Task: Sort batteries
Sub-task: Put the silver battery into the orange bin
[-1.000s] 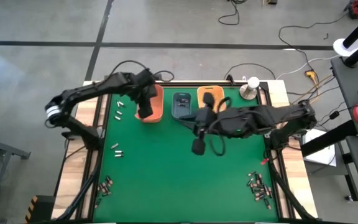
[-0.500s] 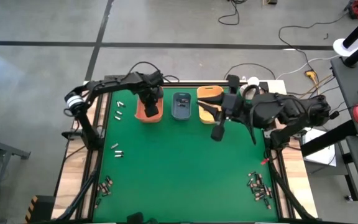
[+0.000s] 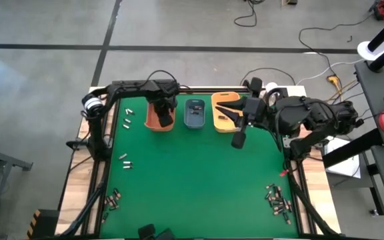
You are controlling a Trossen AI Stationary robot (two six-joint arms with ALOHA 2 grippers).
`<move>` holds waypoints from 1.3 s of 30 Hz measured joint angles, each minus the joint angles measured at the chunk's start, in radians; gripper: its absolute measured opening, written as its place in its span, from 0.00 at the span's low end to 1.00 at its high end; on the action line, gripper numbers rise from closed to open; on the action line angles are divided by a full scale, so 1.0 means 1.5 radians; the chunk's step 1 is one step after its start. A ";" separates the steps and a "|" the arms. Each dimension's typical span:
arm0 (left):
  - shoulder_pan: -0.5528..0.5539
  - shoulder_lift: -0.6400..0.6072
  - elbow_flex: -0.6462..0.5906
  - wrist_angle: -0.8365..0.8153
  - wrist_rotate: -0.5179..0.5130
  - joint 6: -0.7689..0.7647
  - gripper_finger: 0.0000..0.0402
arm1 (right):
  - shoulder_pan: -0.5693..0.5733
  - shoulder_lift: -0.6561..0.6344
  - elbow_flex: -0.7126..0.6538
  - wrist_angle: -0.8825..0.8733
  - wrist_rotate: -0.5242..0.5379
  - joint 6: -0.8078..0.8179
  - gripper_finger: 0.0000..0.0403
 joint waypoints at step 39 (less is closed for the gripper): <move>-0.197 -0.520 -0.137 -0.269 0.050 -0.130 0.39 | -0.061 0.002 -0.045 -0.013 -0.003 0.005 0.10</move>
